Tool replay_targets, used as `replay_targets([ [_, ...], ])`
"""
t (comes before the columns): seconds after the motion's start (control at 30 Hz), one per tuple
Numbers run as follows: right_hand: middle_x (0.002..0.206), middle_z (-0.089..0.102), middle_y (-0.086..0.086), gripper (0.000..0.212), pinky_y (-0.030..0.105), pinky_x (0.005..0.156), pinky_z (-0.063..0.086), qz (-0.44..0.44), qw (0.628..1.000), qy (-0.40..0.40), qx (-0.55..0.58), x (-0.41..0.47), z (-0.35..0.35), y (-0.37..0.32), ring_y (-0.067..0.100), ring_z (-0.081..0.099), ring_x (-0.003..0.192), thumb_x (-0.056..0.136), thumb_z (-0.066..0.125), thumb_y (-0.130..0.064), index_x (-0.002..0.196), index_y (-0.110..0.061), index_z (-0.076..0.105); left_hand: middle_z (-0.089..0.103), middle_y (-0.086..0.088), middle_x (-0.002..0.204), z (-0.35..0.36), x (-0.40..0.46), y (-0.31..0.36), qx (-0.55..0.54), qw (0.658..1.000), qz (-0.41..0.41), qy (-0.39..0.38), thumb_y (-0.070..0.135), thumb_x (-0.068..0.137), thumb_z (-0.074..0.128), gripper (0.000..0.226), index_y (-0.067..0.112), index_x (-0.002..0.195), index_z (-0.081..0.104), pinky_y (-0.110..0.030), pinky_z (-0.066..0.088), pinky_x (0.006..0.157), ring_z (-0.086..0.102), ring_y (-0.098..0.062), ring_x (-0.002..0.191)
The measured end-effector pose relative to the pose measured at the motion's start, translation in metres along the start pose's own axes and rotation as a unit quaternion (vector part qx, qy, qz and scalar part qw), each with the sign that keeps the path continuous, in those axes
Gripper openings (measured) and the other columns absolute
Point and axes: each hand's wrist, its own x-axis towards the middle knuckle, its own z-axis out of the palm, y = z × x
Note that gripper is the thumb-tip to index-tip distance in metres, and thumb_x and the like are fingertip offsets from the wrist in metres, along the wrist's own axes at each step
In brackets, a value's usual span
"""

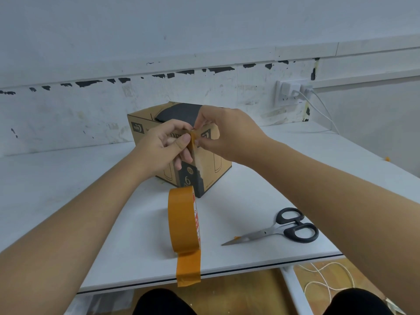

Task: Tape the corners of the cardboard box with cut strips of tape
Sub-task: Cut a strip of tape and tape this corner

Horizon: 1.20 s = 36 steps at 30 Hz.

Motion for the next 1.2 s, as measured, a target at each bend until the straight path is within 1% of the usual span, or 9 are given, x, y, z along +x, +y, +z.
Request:
replay_targets([
  [0.1,0.097,0.068,-0.011,0.021,0.034,0.078,0.052,-0.005,1.000,0.004,-0.007,-0.001,0.002,0.000,0.011,0.061,0.092,0.081,0.070,-0.029,0.099,-0.024,0.061,0.072,-0.003,0.066,0.001,0.001,-0.003,-0.006,1.000,0.005,0.002,0.033,0.091,0.053,0.012,0.038,0.101,0.058,-0.014,0.046,0.050,0.060,-0.013,0.045],
  [0.2,0.097,0.067,-0.010,0.021,0.034,0.077,0.051,-0.008,1.000,0.011,-0.013,-0.002,0.005,0.000,0.013,0.059,0.092,0.082,0.069,-0.030,0.100,-0.024,0.060,0.072,-0.001,0.064,0.002,0.002,-0.005,0.007,1.000,0.012,0.013,0.028,0.095,0.052,0.014,0.040,0.101,0.057,-0.016,0.048,0.052,0.060,-0.013,0.044],
  [0.37,0.095,0.067,-0.009,0.021,0.031,0.074,0.050,-0.016,1.000,0.020,-0.008,-0.004,0.004,0.001,0.013,0.058,0.090,0.082,0.068,-0.029,0.101,-0.023,0.060,0.072,-0.001,0.067,0.001,-0.002,-0.006,-0.003,1.000,0.010,0.002,0.026,0.094,0.055,0.018,0.038,0.107,0.056,-0.011,0.045,0.049,0.062,-0.011,0.048],
  [0.53,0.096,0.066,-0.009,0.024,0.033,0.073,0.050,-0.018,1.000,0.019,-0.014,-0.004,0.006,0.001,0.012,0.056,0.090,0.083,0.068,-0.032,0.102,-0.023,0.059,0.072,0.001,0.067,0.004,-0.002,-0.007,0.001,1.000,0.011,0.005,0.037,0.084,0.057,0.024,0.040,0.108,0.054,-0.018,0.050,0.055,0.061,-0.012,0.049],
  [0.67,0.096,0.065,-0.008,0.023,0.036,0.073,0.051,-0.019,0.999,0.026,-0.021,-0.004,0.008,0.000,0.014,0.055,0.089,0.083,0.067,-0.030,0.103,-0.023,0.058,0.071,0.003,0.066,0.002,-0.001,-0.005,0.023,1.000,0.013,0.003,0.039,0.083,0.056,0.022,0.043,0.105,0.053,-0.020,0.052,0.057,0.061,-0.012,0.048],
  [0.8,0.096,0.066,-0.011,0.020,0.032,0.075,0.050,-0.016,1.000,0.009,-0.013,-0.003,0.004,0.003,0.010,0.056,0.090,0.084,0.068,-0.030,0.101,-0.025,0.059,0.072,0.002,0.068,0.000,0.000,-0.006,0.013,1.000,0.009,-0.003,0.032,0.087,0.056,0.022,0.041,0.107,0.054,-0.019,0.052,0.057,0.062,-0.013,0.049],
  [0.93,0.090,0.062,-0.013,0.018,0.027,0.069,0.044,-0.014,0.999,0.026,-0.017,-0.001,0.004,0.001,0.008,0.051,0.084,0.084,0.069,-0.029,0.099,-0.023,0.061,0.074,0.000,0.069,0.000,0.002,-0.006,0.020,1.000,0.003,0.017,0.030,0.087,0.059,0.019,0.041,0.102,0.059,-0.020,0.053,0.057,0.064,-0.015,0.050],
  [1.03,0.094,0.067,-0.009,0.016,0.030,0.073,0.048,-0.013,1.000,0.020,-0.008,-0.002,0.003,0.000,0.011,0.056,0.088,0.085,0.068,-0.026,0.098,-0.023,0.062,0.074,-0.003,0.070,-0.004,0.003,-0.003,0.010,1.000,0.000,0.004,0.037,0.085,0.056,0.018,0.040,0.102,0.060,-0.023,0.055,0.057,0.065,-0.020,0.051],
  [1.2,0.096,0.069,-0.010,0.008,0.034,0.080,0.053,0.011,1.000,-0.004,0.007,0.001,-0.002,-0.001,0.012,0.061,0.094,0.088,0.064,-0.026,0.096,-0.024,0.063,0.072,-0.003,0.063,0.001,0.007,0.001,0.001,1.000,-0.005,0.024,0.039,0.084,0.052,0.017,0.032,0.097,0.061,-0.024,0.054,0.051,0.062,-0.019,0.045],
])
